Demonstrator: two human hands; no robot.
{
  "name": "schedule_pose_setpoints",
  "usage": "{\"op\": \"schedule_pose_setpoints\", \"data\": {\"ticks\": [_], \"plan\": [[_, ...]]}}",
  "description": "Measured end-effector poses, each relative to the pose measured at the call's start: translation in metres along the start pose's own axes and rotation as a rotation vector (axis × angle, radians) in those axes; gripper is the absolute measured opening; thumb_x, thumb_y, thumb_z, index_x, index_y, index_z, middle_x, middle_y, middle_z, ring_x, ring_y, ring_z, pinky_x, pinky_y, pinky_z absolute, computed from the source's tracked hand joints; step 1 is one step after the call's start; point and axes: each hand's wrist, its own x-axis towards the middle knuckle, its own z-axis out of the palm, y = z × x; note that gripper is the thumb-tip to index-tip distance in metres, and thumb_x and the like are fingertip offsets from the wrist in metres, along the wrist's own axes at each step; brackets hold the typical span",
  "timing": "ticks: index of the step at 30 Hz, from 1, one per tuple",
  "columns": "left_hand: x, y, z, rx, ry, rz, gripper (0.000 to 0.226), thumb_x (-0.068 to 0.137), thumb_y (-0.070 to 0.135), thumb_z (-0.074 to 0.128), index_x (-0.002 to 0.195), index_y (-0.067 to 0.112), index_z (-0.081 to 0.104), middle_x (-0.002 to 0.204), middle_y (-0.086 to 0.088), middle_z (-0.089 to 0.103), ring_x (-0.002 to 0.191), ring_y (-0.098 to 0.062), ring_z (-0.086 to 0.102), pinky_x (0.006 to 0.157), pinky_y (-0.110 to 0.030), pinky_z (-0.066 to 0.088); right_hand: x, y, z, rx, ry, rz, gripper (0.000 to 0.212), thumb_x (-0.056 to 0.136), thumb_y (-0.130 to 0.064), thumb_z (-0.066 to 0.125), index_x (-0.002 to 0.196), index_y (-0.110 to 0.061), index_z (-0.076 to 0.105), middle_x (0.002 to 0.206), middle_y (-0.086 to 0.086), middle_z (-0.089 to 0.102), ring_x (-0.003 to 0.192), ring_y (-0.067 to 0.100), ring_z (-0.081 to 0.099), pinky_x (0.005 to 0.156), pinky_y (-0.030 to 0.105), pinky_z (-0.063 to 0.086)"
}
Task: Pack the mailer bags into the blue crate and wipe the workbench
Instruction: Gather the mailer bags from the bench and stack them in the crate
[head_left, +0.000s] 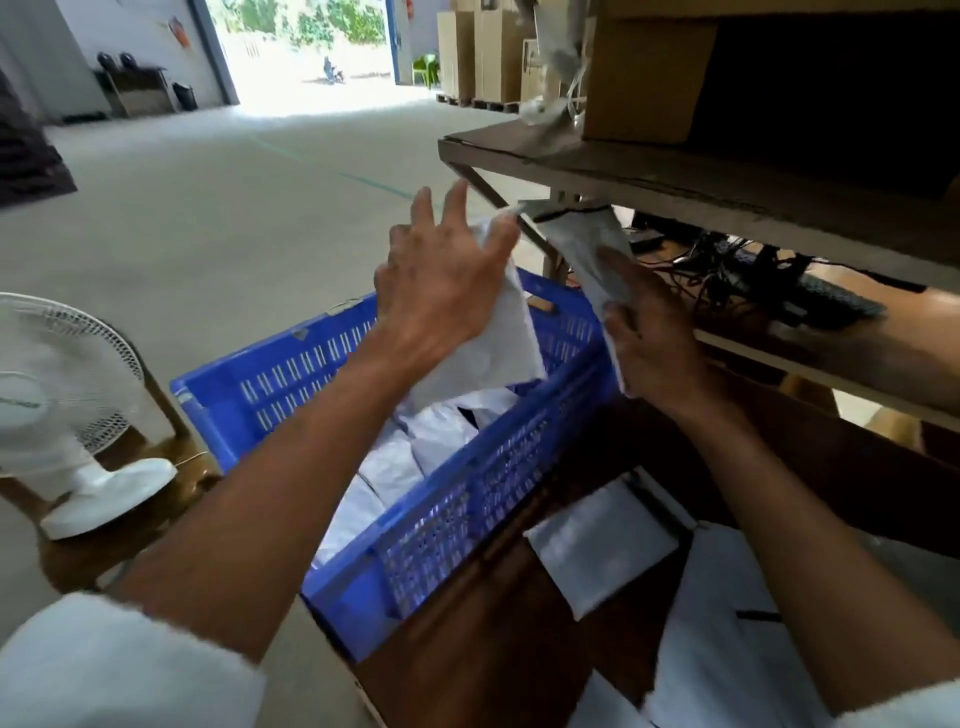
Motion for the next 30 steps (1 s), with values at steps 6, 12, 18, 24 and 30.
{"op": "schedule_pose_setpoints", "data": {"ticks": [6, 12, 18, 24, 30], "plan": [[0.068, -0.085, 0.102, 0.378, -0.28, -0.137, 0.066, 0.095, 0.054, 0.019, 0.151, 0.022, 0.033, 0.149, -0.021, 0.034, 0.128, -0.053, 0.037, 0.091, -0.071, 0.039, 0.095, -0.002, 0.089, -0.24, -0.383, 0.058, 0.049, 0.098, -0.017, 0.05, 0.147, -0.021, 0.046, 0.135, 0.021, 0.057, 0.121, 0.039, 0.056, 0.102, 0.045, 0.046], [0.075, -0.134, 0.198, 0.381, -0.439, -0.276, 0.073, 0.101, 0.059, 0.022, 0.159, 0.016, 0.02, 0.162, -0.024, 0.018, 0.141, -0.058, 0.02, 0.094, -0.07, 0.042, 0.121, 0.046, 0.159, -0.482, -0.778, 0.088, 0.051, 0.101, -0.026, 0.048, 0.151, -0.015, 0.041, 0.149, 0.017, 0.046, 0.137, 0.039, 0.042, 0.113, 0.047, 0.034], [0.074, -0.15, 0.215, 0.303, -0.805, -0.201, 0.06, 0.105, 0.05, 0.038, 0.142, 0.004, 0.052, 0.149, -0.025, 0.047, 0.129, -0.045, 0.051, 0.106, -0.053, 0.045, 0.117, 0.071, 0.178, -0.719, -1.295, 0.381, 0.054, 0.093, -0.038, 0.066, 0.142, -0.018, 0.053, 0.144, 0.004, 0.055, 0.13, 0.024, 0.053, 0.106, 0.032, 0.043], [0.087, -0.155, 0.212, 0.296, -0.832, -0.165, 0.039, 0.098, 0.034, 0.063, 0.122, 0.005, 0.068, 0.128, -0.014, 0.065, 0.103, -0.028, 0.065, 0.076, -0.035, 0.057, 0.13, 0.082, 0.203, -0.886, -1.518, 0.324, 0.049, 0.098, -0.033, 0.061, 0.142, -0.021, 0.042, 0.144, 0.004, 0.047, 0.124, 0.023, 0.05, 0.091, 0.029, 0.036], [0.051, -0.154, 0.235, 0.485, -0.743, -0.126, 0.069, 0.105, 0.056, 0.029, 0.161, 0.019, 0.017, 0.163, -0.023, 0.028, 0.15, -0.043, 0.021, 0.118, -0.068, 0.0, 0.128, 0.079, 0.196, -0.935, -1.479, 0.264, 0.061, 0.097, -0.03, 0.055, 0.155, -0.031, 0.033, 0.159, -0.003, 0.036, 0.137, 0.026, 0.044, 0.11, 0.036, 0.035]]}}
